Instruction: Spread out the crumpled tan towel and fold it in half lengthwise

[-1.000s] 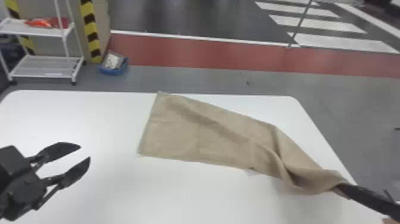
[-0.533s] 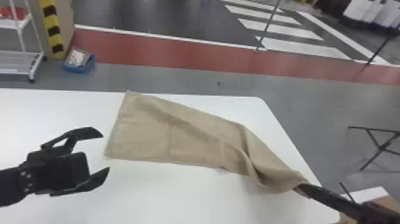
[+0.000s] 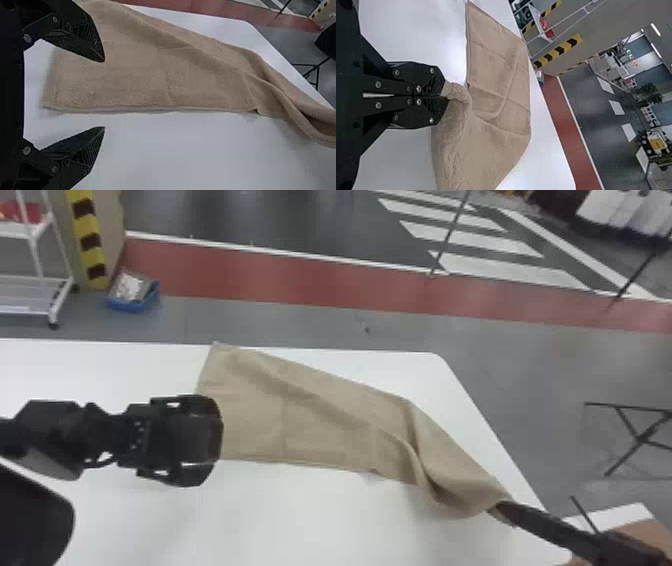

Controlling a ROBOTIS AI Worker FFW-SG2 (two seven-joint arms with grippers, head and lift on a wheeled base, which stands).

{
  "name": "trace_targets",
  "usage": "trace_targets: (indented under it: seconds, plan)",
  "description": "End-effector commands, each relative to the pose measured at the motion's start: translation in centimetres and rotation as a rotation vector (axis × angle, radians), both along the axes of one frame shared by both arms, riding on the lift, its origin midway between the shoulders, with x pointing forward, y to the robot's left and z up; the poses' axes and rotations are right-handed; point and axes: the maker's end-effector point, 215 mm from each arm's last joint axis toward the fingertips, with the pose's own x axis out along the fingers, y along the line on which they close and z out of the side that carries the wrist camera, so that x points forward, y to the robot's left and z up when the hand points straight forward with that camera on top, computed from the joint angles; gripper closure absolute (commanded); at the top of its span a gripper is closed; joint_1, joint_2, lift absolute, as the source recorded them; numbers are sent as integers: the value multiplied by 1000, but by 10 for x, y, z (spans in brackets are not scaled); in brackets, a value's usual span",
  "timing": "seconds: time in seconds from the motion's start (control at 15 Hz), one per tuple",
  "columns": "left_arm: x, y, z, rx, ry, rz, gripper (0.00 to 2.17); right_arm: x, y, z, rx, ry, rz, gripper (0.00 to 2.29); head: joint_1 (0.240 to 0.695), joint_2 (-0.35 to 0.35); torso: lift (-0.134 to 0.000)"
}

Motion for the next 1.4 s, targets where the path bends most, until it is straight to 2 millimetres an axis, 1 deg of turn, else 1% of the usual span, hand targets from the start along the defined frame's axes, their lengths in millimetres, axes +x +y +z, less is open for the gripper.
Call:
trace_targets:
  seconds: [0.0,0.13,0.27,0.4,0.47,0.73,0.87,1.13,1.27,1.33]
  plan:
    - [13,-12,-6,32,20,-11,336,-1,-2,-1,-1,4,-8,1997,695,-350,-124]
    - [22,-16,-14,58,34,-13,336,-2,-3,-2,-1,6,-12,1997,695,-350,-124]
    - [34,-9,-24,104,41,-3,458,-2,-3,-2,-3,7,-14,1997,695,-350,-124]
    - [44,1,-35,157,33,-2,458,-1,-4,-1,-5,4,-16,1997,695,-350,-124]
    - [46,7,-37,178,33,3,458,0,-5,0,-6,1,-18,1997,695,-350,-124]
    - [49,36,-44,248,40,13,458,8,-9,2,-14,-10,-28,1997,695,-350,-124]
    - [47,45,-48,266,55,13,458,12,-8,0,-15,-8,-26,1997,695,-350,-124]
    - [42,40,-53,266,74,4,458,16,-6,-5,-8,0,-24,1997,695,-350,-124]
    - [40,36,-55,269,78,-7,616,16,-7,-7,-10,5,-28,1997,695,-350,-124]
    - [39,34,-54,267,79,-10,616,15,-9,-8,-12,7,-31,1997,695,-350,-124]
